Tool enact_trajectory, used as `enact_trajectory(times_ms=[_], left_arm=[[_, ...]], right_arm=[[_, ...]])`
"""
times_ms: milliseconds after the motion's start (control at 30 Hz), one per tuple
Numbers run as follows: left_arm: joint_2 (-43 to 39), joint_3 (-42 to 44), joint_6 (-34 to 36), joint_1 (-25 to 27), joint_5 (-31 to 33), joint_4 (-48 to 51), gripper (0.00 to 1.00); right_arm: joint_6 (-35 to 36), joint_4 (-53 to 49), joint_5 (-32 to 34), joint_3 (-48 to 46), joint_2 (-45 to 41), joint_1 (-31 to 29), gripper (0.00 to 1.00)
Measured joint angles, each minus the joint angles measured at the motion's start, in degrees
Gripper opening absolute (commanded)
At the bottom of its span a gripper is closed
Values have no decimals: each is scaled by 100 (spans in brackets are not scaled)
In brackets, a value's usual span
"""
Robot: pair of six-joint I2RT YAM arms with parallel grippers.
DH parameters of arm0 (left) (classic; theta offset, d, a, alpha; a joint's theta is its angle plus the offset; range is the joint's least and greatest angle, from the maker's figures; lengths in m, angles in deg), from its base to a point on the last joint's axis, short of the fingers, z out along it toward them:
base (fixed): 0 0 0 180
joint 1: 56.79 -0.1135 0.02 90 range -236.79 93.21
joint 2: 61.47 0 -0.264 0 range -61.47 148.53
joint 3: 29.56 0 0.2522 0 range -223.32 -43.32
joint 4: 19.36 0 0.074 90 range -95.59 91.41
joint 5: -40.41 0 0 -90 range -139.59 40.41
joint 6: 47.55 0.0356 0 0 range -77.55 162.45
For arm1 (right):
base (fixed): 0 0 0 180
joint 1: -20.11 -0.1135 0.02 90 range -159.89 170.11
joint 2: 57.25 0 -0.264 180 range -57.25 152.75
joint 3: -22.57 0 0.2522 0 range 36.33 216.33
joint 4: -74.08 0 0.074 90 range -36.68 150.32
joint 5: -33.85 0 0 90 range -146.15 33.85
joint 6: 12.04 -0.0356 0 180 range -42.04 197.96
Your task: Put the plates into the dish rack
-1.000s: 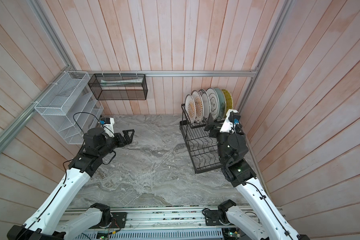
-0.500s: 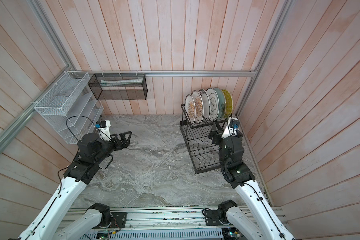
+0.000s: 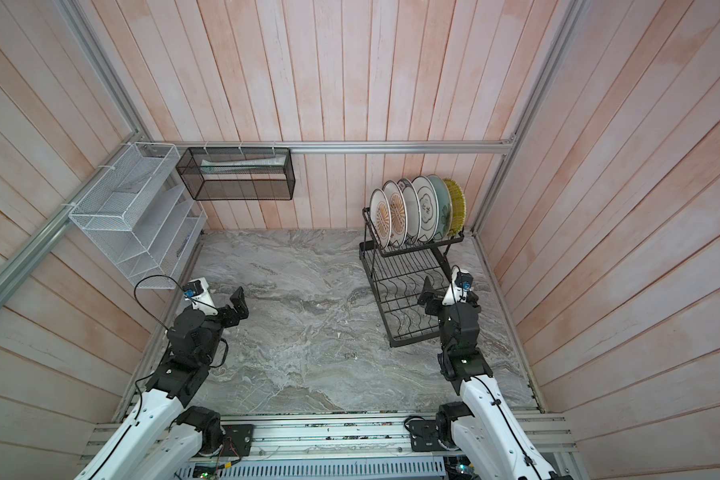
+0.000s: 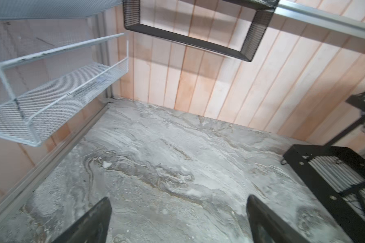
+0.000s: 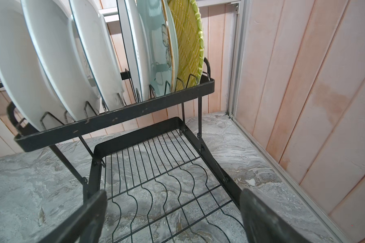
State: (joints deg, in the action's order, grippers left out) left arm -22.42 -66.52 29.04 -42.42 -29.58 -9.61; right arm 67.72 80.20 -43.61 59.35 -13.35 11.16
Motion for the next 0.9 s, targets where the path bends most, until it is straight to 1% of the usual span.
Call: enact_trajectory(times_ms=[67,133,233,300,400,500,633,700,800,867,900], left_arm=[[138,455,282,-2,155,-728,100],[413,964,651,-2,160,-1681,100],[1034,1733,1226,-90,-72,-3161,100],[1480,1998,1453,-278,-247,-3834,100],[1976,1998,1515,-774,-697,-4533,100],[2448,1934,1515,-1143,-1091,-5123,100],[3198,1722,1519,-1366,-1593,-5600,100],[3558,1552,1519,-1453,-1961,-5718,100],[4138,1276,1561,-1486,-2441,-5978,100],[4660,1150,1572,-1484,-2618,-6317,100],[4835,1113,1558,-1497,-2651,-6325,100]], right_arm=[[7,203,-92,-42,79,55,98],[-7,391,-146,-92,142,90,98],[-46,610,-225,-160,234,170,98],[-59,713,-267,-162,310,229,98],[-68,857,-348,-162,404,295,98],[-59,975,-369,-162,498,343,98],[0,1176,-372,-175,660,380,98],[79,1322,-387,-188,780,411,98],[262,1491,-446,-188,992,463,98],[378,1611,-498,-190,1145,494,98],[435,1690,-516,-199,1228,505,98]])
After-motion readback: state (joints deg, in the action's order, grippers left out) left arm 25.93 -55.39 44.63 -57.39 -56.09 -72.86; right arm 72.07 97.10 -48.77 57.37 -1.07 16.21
